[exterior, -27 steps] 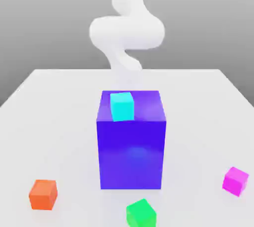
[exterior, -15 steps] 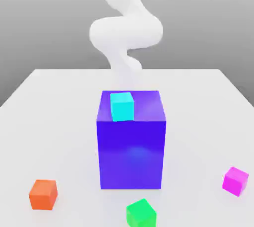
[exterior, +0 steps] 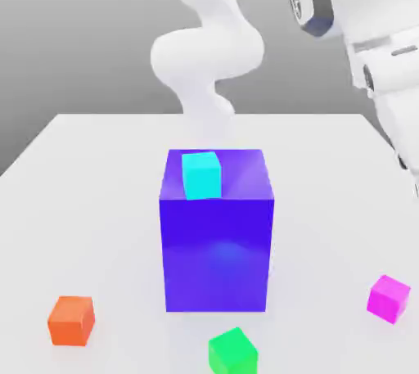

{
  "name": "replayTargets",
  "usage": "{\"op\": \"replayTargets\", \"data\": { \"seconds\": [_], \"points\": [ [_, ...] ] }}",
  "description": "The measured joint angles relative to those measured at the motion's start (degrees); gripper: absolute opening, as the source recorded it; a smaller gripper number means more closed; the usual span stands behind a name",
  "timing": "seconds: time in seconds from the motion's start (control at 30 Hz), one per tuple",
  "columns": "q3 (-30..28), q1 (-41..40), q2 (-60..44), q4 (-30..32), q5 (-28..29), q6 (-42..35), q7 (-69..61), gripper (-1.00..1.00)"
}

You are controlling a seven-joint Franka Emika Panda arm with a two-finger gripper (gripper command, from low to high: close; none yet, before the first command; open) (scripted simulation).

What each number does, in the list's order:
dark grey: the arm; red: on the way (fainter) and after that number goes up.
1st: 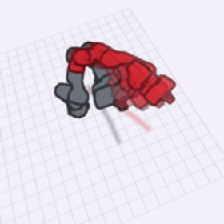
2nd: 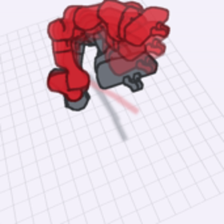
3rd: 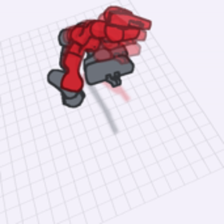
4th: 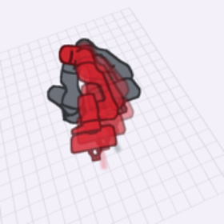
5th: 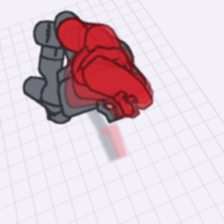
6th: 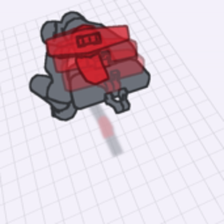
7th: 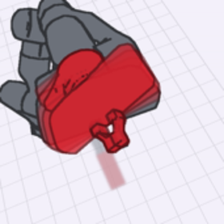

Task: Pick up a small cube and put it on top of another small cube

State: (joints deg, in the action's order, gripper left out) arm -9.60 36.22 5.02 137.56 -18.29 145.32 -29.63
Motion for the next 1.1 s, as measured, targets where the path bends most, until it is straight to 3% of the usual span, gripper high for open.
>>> {"op": "replayTargets", "data": {
  "seconds": [0.3, 0.57, 0.73, 0.77, 0.97, 1.1],
  "points": [
    [2.7, 5.0, -10.9, 2.2, 2.4, 5.4, -17.2, 0.00],
    [3.7, 8.2, -19.0, 4.3, 13.0, 11.0, -26.1, 0.00],
    [5.1, 7.6, -27.6, 2.9, 12.7, 17.8, -28.0, 0.00],
    [5.6, 7.2, -29.3, 2.6, 12.4, 19.0, -28.3, -1.00],
    [5.7, 7.1, -30.1, 2.4, 12.1, 19.5, -28.5, -1.00],
    [4.5, 8.0, -25.0, 3.4, 13.5, 15.6, -27.5, -1.00]
  ]
}}
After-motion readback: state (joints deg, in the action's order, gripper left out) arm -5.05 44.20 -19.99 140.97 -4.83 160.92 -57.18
